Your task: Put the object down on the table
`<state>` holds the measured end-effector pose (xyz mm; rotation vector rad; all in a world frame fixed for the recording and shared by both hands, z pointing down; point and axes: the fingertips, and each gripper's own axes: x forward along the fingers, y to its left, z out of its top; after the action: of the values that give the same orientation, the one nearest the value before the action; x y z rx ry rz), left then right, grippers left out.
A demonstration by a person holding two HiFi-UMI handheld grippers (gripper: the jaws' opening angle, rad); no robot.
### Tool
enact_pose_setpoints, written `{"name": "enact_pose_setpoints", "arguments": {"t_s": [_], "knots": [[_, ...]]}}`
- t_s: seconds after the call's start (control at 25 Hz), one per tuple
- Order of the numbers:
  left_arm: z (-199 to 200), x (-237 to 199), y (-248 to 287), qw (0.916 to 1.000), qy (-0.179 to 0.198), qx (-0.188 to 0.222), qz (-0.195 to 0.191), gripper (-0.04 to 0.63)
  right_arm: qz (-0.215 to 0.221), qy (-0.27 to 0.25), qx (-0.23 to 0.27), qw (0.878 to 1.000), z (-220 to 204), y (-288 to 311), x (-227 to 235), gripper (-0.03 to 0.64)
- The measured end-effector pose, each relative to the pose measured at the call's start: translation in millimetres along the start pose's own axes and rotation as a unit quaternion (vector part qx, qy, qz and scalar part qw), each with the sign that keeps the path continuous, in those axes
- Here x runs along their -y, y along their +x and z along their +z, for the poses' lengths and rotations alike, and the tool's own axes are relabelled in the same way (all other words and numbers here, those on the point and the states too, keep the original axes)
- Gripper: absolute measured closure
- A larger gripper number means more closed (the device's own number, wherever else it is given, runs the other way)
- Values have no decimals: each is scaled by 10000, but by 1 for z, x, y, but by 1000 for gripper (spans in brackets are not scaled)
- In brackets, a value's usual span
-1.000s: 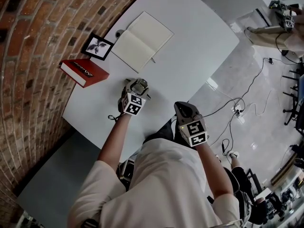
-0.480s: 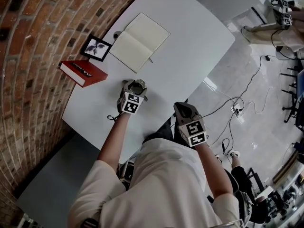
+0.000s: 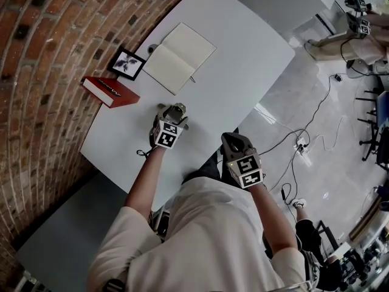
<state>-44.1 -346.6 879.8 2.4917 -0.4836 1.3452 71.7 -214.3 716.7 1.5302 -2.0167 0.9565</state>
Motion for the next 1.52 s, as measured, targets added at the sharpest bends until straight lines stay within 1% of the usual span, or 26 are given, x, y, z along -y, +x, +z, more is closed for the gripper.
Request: {"name": "enact_pose_setpoints", "arguments": {"t_s": [0.36, 0.6, 0.92, 1.04, 1.2, 1.36, 1.52], "knots": [[11, 11, -57, 9993, -32, 286, 223, 268, -62, -327, 121, 9994, 9, -30, -16, 615], [14, 17, -92, 9979, -15, 528, 366, 272, -131, -459, 343, 9983, 22, -46, -21, 615], [20, 32, -139, 9942, -237, 891, 550, 318, -134, -718, 511, 9960, 39, -69, -28, 614], [23, 39, -157, 9917, -384, 1026, 679, 324, -88, -837, 552, 9949, 41, -77, -30, 614], [26, 51, -180, 9870, -567, 1217, 881, 355, 98, -1028, 598, 9929, 43, -86, -35, 615], [33, 66, -200, 9799, -783, 1422, 1162, 385, 316, -1219, 660, 9898, 47, -98, -34, 615], [36, 86, -225, 9705, -1058, 1603, 1457, 410, 588, -1393, 744, 9857, 45, -114, -36, 615]]}}
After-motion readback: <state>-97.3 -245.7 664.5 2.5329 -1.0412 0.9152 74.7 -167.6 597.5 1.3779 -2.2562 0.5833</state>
